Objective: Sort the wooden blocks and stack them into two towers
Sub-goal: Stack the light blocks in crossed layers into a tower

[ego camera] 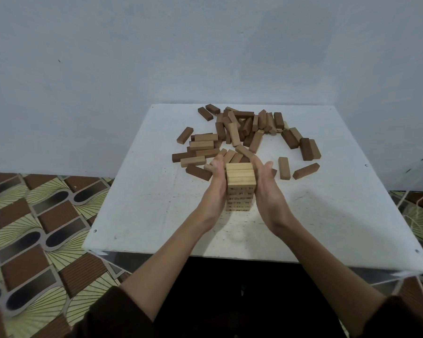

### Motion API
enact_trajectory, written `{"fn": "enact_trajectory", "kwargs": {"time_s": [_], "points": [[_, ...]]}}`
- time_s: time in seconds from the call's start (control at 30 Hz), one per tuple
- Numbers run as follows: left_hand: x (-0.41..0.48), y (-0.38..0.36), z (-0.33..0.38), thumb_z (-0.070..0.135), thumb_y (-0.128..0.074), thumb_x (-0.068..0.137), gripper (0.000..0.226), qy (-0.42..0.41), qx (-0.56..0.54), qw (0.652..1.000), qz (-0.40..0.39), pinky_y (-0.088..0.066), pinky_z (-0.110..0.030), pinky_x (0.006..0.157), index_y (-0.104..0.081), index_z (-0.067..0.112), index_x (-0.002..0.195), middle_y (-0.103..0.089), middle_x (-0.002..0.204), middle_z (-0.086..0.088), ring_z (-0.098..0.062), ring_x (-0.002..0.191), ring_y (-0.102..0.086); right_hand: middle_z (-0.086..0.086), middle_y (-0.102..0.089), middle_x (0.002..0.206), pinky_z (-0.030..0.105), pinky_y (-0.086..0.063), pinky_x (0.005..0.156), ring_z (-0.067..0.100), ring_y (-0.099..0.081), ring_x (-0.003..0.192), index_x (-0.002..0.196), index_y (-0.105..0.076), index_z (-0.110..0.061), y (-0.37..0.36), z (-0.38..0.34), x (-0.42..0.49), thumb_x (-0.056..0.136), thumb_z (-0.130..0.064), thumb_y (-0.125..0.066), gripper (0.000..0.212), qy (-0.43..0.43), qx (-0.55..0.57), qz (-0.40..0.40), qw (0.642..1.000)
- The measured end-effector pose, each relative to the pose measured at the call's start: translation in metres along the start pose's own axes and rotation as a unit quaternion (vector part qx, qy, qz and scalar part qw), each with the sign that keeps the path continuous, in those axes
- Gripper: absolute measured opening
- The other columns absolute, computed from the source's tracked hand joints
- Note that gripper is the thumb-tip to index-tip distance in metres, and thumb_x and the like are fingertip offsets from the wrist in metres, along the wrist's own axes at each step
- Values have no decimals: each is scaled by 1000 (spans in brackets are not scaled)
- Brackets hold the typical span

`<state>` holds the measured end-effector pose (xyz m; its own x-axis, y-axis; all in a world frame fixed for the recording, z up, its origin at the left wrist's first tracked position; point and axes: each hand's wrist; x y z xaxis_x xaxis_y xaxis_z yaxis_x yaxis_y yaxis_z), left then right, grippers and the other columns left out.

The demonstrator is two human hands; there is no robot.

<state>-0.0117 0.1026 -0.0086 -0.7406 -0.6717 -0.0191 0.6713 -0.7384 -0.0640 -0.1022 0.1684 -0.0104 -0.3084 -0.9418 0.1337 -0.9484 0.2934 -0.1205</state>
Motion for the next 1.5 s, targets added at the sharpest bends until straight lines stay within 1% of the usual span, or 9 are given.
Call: {"fn": "enact_trajectory", "kwargs": {"time_s": [0.23,0.4,0.5,0.7,0.8,0.87,1.0,1.2,1.5], "points": [[3,3,-7,50,4,98,49,29,1,1000,-13,-43,-4,84,-29,43,134,-47,130,20,16,111,-47,-3,-50,139,33,-37,106,10,-47,127,144,-32,-28,5,12,3,95,-60,-9,63,-91,-31,35,995],[6,7,-14,68,-6,85,75,60,-34,998,-4,-24,-35,116,-11,32,151,-27,155,5,-10,141,-27,-26,-54,115,4,-41,83,-17,-52,105,111,-43,-48,2,6,2,97,-49,-3,42,-94,-20,28,995],[6,6,-14,62,1,93,66,56,-45,997,-4,-32,-24,107,-17,32,149,-34,150,7,-6,136,-34,-27,-55,112,2,-41,80,-18,-53,102,108,-44,-47,1,3,1,98,-46,-2,43,-94,12,26,995],[6,7,-16,67,-3,88,70,56,-61,997,5,-25,-34,113,-10,35,151,-30,153,7,-10,140,-28,-19,-54,123,9,-40,89,-9,-50,114,118,-42,-45,3,5,1,90,-55,-7,46,-83,11,20,996],[3,6,-14,58,-5,96,63,53,-22,998,13,-18,-16,110,-14,28,151,-24,155,6,-9,140,-25,-22,-59,116,10,-42,86,-10,-53,110,121,-44,-41,7,10,0,97,-49,-3,49,-83,4,27,996],[1,9,-19,48,-8,101,54,48,-12,998,26,-17,-3,94,-17,26,150,-20,156,5,-9,140,-20,-17,-61,119,11,-43,88,-5,-52,115,118,-47,-39,8,11,-1,96,-50,-3,50,-73,-16,27,997],[0,9,-25,47,5,99,53,36,-43,998,-4,-42,-11,92,-35,45,134,-45,143,10,0,130,-42,-4,-58,128,20,-41,99,5,-50,123,130,-46,-24,11,19,-3,93,-57,-4,65,-69,-31,32,997],[0,6,-29,50,5,97,55,35,-35,999,-18,-45,-11,90,-38,44,131,-50,137,13,4,123,-47,7,-40,147,31,-28,113,14,-37,134,145,-27,-13,9,25,-3,104,-37,-7,52,-93,-54,70,992],[1,10,-32,48,5,98,58,37,-55,998,-4,-44,-10,88,-38,36,136,-50,138,9,3,124,-47,0,-58,129,20,-42,97,7,-51,122,129,-47,-20,11,26,-4,100,-44,1,61,-65,-18,46,997]]}}
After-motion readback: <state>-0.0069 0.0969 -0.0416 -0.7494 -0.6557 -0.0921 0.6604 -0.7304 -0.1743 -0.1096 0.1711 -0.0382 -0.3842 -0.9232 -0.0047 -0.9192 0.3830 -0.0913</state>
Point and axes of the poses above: each hand's wrist, its own x-axis towards the middle knuckle, its own y-axis out of the back of the hand, z = x × y
